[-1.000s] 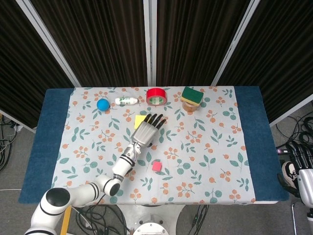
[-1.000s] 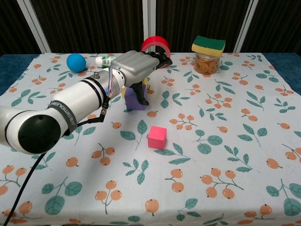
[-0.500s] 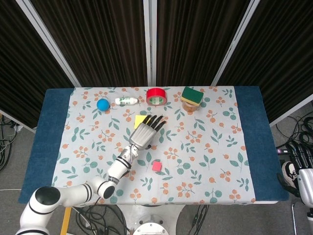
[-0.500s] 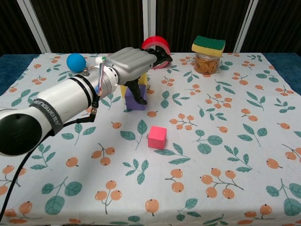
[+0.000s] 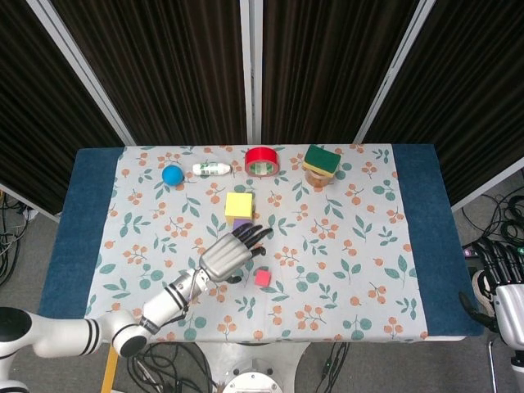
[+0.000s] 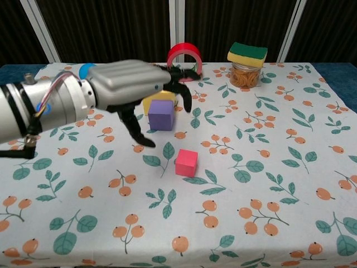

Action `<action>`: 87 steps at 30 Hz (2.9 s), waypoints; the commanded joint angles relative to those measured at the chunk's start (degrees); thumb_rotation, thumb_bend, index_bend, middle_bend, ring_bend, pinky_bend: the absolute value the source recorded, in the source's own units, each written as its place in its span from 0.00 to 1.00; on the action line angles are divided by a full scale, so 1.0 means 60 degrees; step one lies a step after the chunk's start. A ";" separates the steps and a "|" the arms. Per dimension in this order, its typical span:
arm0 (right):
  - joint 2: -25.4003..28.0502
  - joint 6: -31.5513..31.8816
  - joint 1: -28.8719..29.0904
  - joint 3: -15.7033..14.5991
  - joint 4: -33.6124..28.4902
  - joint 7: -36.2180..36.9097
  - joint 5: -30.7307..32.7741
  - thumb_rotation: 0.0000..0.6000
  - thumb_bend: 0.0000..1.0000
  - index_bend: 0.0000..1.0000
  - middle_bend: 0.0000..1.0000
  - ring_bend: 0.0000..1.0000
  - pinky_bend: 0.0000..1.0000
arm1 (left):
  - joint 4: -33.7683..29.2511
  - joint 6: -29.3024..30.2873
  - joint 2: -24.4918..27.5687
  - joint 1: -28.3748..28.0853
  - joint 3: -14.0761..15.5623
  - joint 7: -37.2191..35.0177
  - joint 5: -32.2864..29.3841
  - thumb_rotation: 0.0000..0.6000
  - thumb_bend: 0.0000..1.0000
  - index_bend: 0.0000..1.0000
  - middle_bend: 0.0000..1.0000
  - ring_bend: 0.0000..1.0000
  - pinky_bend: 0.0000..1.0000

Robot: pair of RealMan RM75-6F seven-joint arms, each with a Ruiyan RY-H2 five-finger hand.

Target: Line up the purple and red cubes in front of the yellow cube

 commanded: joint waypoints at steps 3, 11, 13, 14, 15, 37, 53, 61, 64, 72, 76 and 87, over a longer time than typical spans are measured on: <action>0.0008 0.0103 -0.0056 -0.0042 0.0021 0.0001 -0.0075 1.00 0.22 0.00 0.02 0.00 0.05 | -0.0220 -0.0373 -0.0290 -0.0009 0.0185 0.0488 -0.0218 1.00 0.16 0.38 0.01 0.04 0.11; 0.0046 0.0202 -0.0143 -0.0087 0.0009 -0.0017 -0.0095 1.00 0.22 0.00 0.02 0.00 0.05 | 0.0641 -0.0565 -0.0932 -0.0328 0.0214 0.1002 0.0035 1.00 0.16 0.37 0.01 0.04 0.11; 0.0045 0.0218 -0.0157 -0.0088 -0.0003 -0.0022 -0.0087 1.00 0.22 0.00 0.02 0.00 0.05 | 0.0988 -0.0607 -0.0961 -0.0424 0.0352 0.0930 0.0441 1.00 0.17 0.37 0.01 0.04 0.10; 0.0041 0.0218 -0.0160 -0.0089 -0.0009 -0.0024 -0.0084 1.00 0.22 0.00 0.02 0.00 0.05 | 0.1115 -0.0625 -0.0967 -0.0450 0.0401 0.0840 0.0575 1.00 0.18 0.37 0.01 0.04 0.10; 0.0034 0.0213 -0.0161 -0.0093 -0.0011 -0.0028 -0.0083 1.00 0.22 0.00 0.02 0.00 0.05 | 0.1259 -0.0684 -0.0960 -0.0506 0.0468 0.0631 0.0778 1.00 0.18 0.37 0.01 0.04 0.10; 0.0007 0.0171 -0.0198 -0.0076 0.0114 0.0111 0.0080 1.00 0.22 0.00 0.02 0.00 0.05 | 0.2031 -0.1133 -0.1756 -0.0886 0.0072 0.0143 0.0726 1.00 0.22 0.38 0.01 0.04 0.10; -0.0012 0.0213 -0.0250 -0.0086 0.0216 0.0216 0.0091 1.00 0.22 0.00 0.02 0.00 0.05 | 0.2320 -0.1147 -0.2541 -0.0610 -0.0672 0.1048 -0.1228 1.00 0.22 0.39 0.01 0.04 0.10; 0.0001 0.0189 -0.0215 -0.0090 0.0199 0.0208 0.0018 1.00 0.22 0.00 0.02 0.00 0.05 | 0.2026 -0.1081 -0.2387 -0.0673 -0.0771 0.1609 -0.1884 1.00 0.24 0.44 0.02 0.04 0.10; 0.0019 0.0236 -0.0236 -0.0095 0.0184 0.0205 -0.0007 1.00 0.22 0.00 0.02 0.00 0.05 | 0.1993 -0.1066 -0.2358 -0.0689 -0.0726 0.1752 -0.2031 1.00 0.25 0.46 0.02 0.04 0.10; 0.0014 0.0346 -0.0299 -0.0114 0.0196 0.0226 -0.0054 1.00 0.22 0.00 0.02 0.00 0.05 | 0.2028 -0.0843 -0.2370 -0.0617 -0.0494 0.1818 -0.1970 1.00 0.29 0.51 0.04 0.04 0.10; 0.0020 0.0392 -0.0311 -0.0111 0.0188 0.0222 -0.0089 1.00 0.21 0.00 0.02 0.00 0.05 | 0.2090 -0.0743 -0.2401 -0.0589 -0.0388 0.1809 -0.1836 1.00 0.30 0.51 0.04 0.04 0.10; 0.0002 0.0413 -0.0331 -0.0103 0.0236 0.0283 -0.0069 1.00 0.22 0.00 0.02 0.00 0.05 | 0.2001 -0.0465 -0.2235 -0.0495 -0.0240 0.1480 -0.1263 1.00 0.34 0.55 0.06 0.04 0.10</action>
